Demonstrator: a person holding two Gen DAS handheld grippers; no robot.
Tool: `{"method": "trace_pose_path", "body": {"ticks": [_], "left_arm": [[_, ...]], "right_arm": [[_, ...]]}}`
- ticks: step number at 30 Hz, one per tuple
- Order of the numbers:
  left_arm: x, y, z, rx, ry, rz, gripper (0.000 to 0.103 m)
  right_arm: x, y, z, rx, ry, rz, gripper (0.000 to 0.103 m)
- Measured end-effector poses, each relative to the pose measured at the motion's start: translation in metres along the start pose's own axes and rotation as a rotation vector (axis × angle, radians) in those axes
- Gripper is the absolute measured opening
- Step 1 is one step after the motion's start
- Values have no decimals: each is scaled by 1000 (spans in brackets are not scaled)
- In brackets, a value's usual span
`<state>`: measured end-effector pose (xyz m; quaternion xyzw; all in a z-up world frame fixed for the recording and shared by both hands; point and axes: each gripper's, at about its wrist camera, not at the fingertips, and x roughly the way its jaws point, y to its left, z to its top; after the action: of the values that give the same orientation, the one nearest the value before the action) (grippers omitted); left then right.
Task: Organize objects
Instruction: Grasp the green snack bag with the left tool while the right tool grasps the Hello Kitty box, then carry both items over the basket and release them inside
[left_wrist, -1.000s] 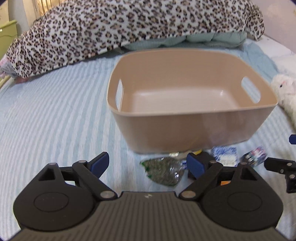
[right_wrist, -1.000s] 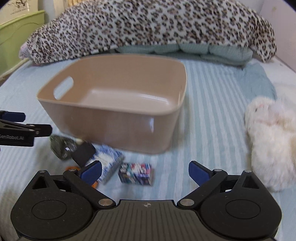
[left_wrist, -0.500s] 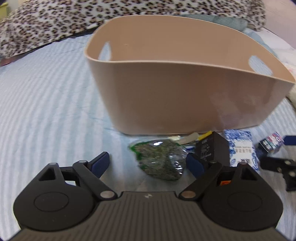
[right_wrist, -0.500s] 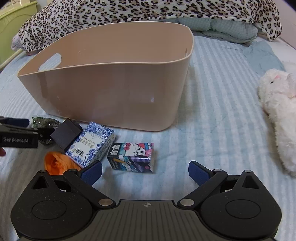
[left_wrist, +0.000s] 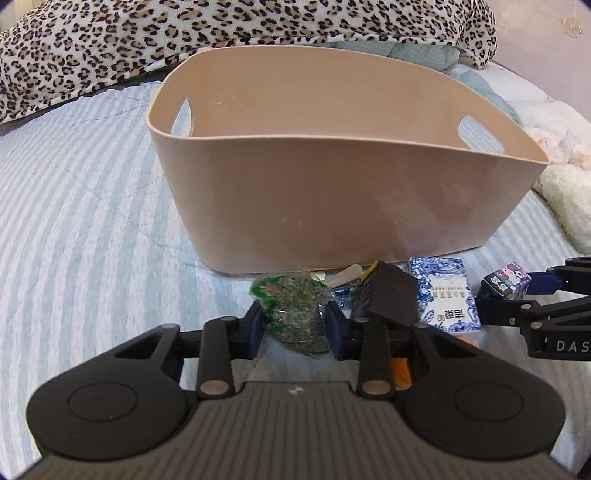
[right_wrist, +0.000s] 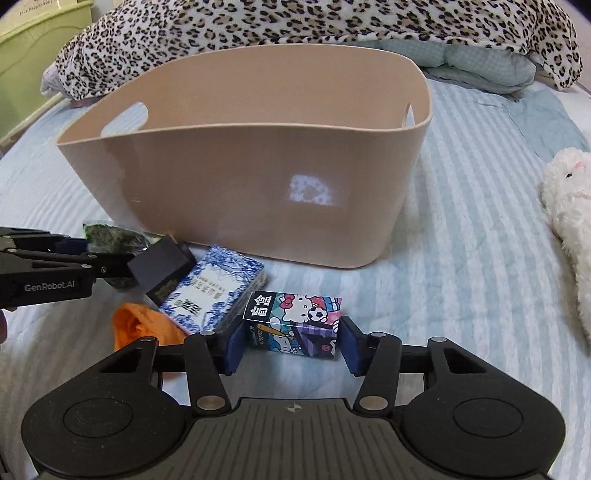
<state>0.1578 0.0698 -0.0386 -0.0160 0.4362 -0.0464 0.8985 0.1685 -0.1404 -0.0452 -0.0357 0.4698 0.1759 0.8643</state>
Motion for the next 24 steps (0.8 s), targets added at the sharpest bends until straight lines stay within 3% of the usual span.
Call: {"method": "trace_pose_path", "body": {"ticks": [14, 24], "left_arm": [[-43, -12, 3, 44, -70, 16, 29], [-88, -19, 15, 76, -186, 17, 29]], "right_arm": [[-39, 2, -4, -7, -64, 3, 48], [-94, -6, 10, -23, -216, 9, 49]]}}
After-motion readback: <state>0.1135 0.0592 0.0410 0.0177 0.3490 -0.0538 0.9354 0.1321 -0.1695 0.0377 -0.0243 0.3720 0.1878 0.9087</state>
